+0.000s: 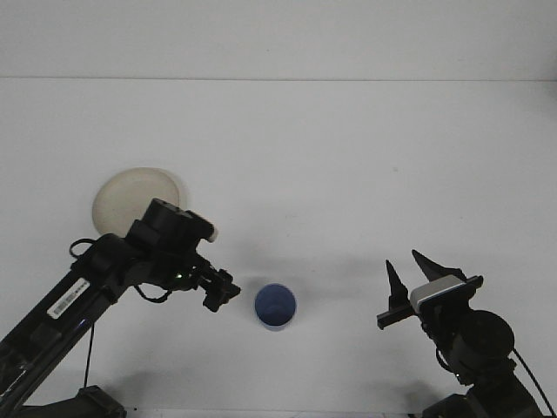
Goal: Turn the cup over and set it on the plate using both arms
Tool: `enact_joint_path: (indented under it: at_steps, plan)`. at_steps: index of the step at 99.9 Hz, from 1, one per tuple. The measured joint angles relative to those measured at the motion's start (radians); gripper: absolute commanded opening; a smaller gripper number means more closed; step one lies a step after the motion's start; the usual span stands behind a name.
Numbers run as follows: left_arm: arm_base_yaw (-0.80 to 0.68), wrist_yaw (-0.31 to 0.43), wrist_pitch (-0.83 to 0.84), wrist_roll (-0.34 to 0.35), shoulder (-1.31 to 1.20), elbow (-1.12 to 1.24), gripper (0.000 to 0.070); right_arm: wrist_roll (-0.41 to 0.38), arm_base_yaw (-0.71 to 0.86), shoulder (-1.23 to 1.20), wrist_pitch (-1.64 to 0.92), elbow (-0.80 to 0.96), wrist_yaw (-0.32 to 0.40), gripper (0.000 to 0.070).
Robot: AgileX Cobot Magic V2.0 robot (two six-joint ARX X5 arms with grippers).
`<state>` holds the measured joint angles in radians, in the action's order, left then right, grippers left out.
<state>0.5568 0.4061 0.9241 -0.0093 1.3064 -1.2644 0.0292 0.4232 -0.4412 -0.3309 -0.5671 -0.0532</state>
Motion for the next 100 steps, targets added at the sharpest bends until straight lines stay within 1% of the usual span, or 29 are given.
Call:
enact_joint_path:
  at_steps: [16, 23, 30, 61, 69, 73, 79, 83, 89, 91, 93, 100]
  plan:
    - [0.096, -0.058, -0.01, 0.003, 0.102, -0.042, 0.0432, 0.0, 0.0, 0.0, 0.0, 0.0, 0.0, 0.0334]
    - [0.124, -0.093, -0.032, 0.004, 0.138, -0.044, 0.0435, 0.0, 0.0, 0.0, 0.0, 0.0, 0.0, 0.0334]
    - [0.145, -0.113, -0.053, 0.004, 0.172, -0.044, 0.0435, 0.0, 0.0, 0.0, 0.0, 0.0, 0.0, 0.0334]
    - [0.214, -0.117, -0.127, 0.005, 0.303, -0.044, 0.0432, 0.0, 0.0, 0.0, 0.0, 0.0, 0.0, 0.0334]
    - [0.229, -0.12, -0.146, 0.005, 0.33, -0.044, 0.0408, 0.0, 0.0, 0.0, 0.0, 0.0, 0.0, 0.0334]
    - [0.234, -0.122, -0.155, 0.005, 0.34, -0.044, 0.0378, 0.0, 0.0, 0.0, 0.0, 0.0, 0.0, 0.0334]
    - [0.24, -0.134, -0.165, 0.002, 0.352, -0.044, 0.0272, 0.0, 0.0, 0.0, 0.0, 0.0, 0.0, 0.0334]
    - [0.245, -0.147, -0.166, 0.0, 0.358, -0.044, 0.0179, 0.0, 0.0, 0.0, 0.0, 0.0, 0.0, 0.0334]
    - [0.25, -0.15, -0.165, -0.001, 0.365, -0.044, 0.0008, 0.0, 0.0, 0.0, 0.0, 0.0, 0.0, 0.0334]
    - [0.251, -0.156, -0.165, -0.001, 0.365, -0.044, 0.0, 0.0, 0.0, 0.0, 0.0, 0.0, 0.0, 0.0334]
    - [0.253, -0.158, -0.165, -0.002, 0.365, -0.044, 0.0016, 0.0, 0.0, 0.0, 0.0, 0.0, 0.0, 0.0334]
    - [0.256, -0.159, -0.164, -0.005, 0.365, -0.044, 0.0014, 0.0, 0.0, 0.0, 0.0, 0.0, 0.0, 0.0334]
